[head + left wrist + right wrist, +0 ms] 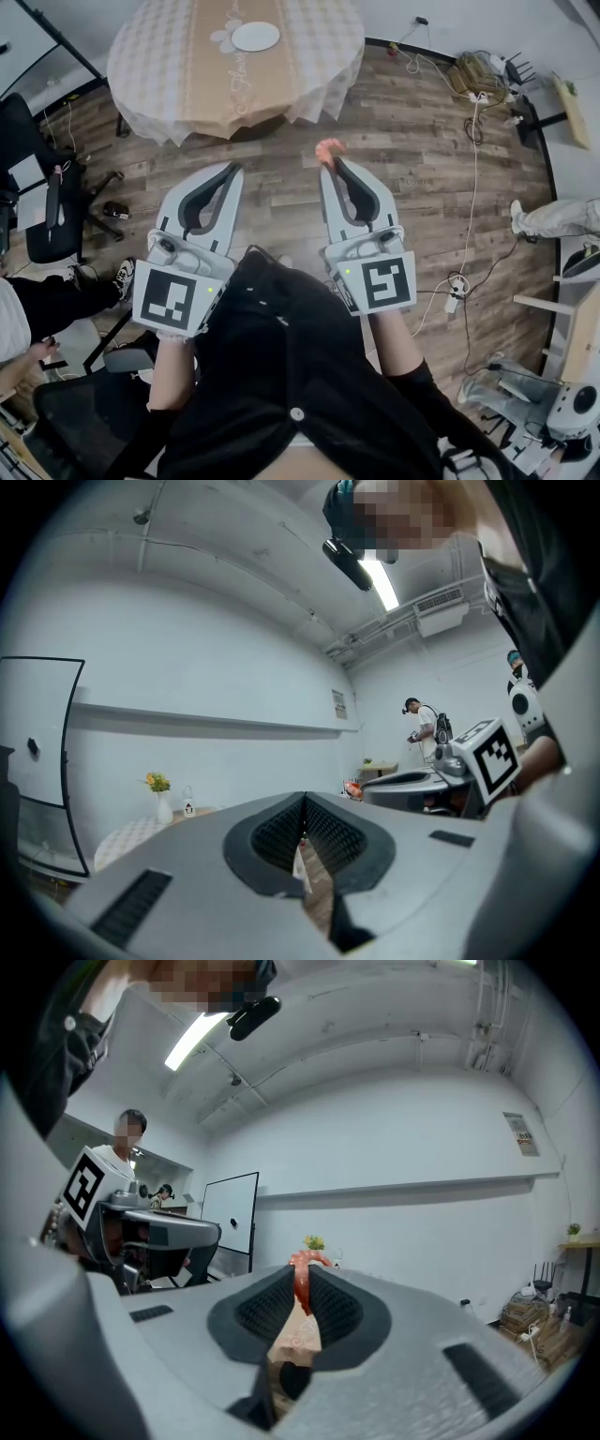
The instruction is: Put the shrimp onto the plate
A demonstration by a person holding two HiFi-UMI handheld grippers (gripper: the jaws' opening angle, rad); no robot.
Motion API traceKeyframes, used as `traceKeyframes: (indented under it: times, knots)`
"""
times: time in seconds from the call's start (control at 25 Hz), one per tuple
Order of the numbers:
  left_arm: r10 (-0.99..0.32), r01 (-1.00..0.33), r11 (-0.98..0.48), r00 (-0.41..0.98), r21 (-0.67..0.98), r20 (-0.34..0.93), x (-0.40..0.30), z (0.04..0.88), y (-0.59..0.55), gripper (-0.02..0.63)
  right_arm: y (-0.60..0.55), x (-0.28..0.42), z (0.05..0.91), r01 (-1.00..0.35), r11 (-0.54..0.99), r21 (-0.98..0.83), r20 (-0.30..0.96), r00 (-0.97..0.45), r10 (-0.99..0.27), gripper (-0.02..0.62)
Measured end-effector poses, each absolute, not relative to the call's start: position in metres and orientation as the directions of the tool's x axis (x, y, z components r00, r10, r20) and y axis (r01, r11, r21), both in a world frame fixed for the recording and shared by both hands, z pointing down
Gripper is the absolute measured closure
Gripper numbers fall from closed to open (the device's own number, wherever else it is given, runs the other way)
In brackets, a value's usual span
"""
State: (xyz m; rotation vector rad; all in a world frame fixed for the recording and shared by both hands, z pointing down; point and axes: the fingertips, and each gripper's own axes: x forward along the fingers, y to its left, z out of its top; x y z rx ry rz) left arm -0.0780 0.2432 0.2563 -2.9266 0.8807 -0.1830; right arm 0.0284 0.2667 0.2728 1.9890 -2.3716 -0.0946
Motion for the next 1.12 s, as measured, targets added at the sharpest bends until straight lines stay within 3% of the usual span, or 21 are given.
traceKeyframes:
  times: [0.8,1.12]
  knots:
    - [-0.567,-0.56,-0.821,0.822,-0.113,0.044,-0.057,0.252,0.228,0.603,0.26,0.054,0.279,-0.985,0.155,0.075,0.005,-0.155,-0.988,0.557]
    - [-0.558,-0.549,-0.829,0.826,-0.104,0.083,-0.054,0.264,0.196,0.603,0.227,0.059,0.283,-0.985,0.155,0.081,0.009,-0.155,-0.988,0.557]
